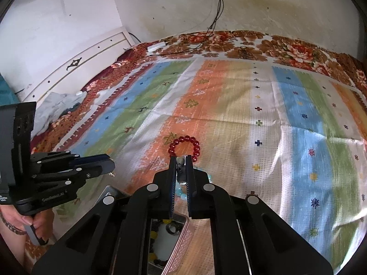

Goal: Organize jewelry
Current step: 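Carry the gold charm and white charm strand over the tin and lower them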

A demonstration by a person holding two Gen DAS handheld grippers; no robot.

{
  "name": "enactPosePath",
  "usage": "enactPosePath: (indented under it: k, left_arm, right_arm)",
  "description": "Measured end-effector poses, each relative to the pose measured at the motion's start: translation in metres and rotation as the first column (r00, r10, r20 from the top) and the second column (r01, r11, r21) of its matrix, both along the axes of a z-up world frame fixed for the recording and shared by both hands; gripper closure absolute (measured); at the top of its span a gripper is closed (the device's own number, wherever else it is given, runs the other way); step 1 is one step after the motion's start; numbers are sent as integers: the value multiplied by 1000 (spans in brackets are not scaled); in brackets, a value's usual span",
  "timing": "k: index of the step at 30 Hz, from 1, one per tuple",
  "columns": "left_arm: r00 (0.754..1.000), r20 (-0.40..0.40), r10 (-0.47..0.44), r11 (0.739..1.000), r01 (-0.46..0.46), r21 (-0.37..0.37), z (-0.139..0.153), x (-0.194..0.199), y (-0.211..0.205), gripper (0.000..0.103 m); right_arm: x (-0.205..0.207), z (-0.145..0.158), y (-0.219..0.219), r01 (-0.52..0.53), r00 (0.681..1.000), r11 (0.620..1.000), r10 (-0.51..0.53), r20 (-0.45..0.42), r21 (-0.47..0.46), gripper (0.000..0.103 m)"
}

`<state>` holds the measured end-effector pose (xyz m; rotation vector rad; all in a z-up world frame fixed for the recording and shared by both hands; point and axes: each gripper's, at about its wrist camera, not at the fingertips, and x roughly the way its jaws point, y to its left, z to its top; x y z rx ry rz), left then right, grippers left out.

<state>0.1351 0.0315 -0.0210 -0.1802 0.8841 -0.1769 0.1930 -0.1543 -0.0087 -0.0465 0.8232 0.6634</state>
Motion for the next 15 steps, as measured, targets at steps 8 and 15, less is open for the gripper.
enactPosePath:
  k: [8, 15]
  left_arm:
    - [1000, 1, -16, 1000, 16, -14, 0, -16, -5, 88]
    - [1000, 0, -29, 999, 29, -24, -1, -30, -9, 88]
  right_arm:
    - [-20, 10, 2, -38, 999, 999, 38, 22, 25, 95]
    - [-42, 19, 0, -73, 997, 996, 71, 35, 52, 94]
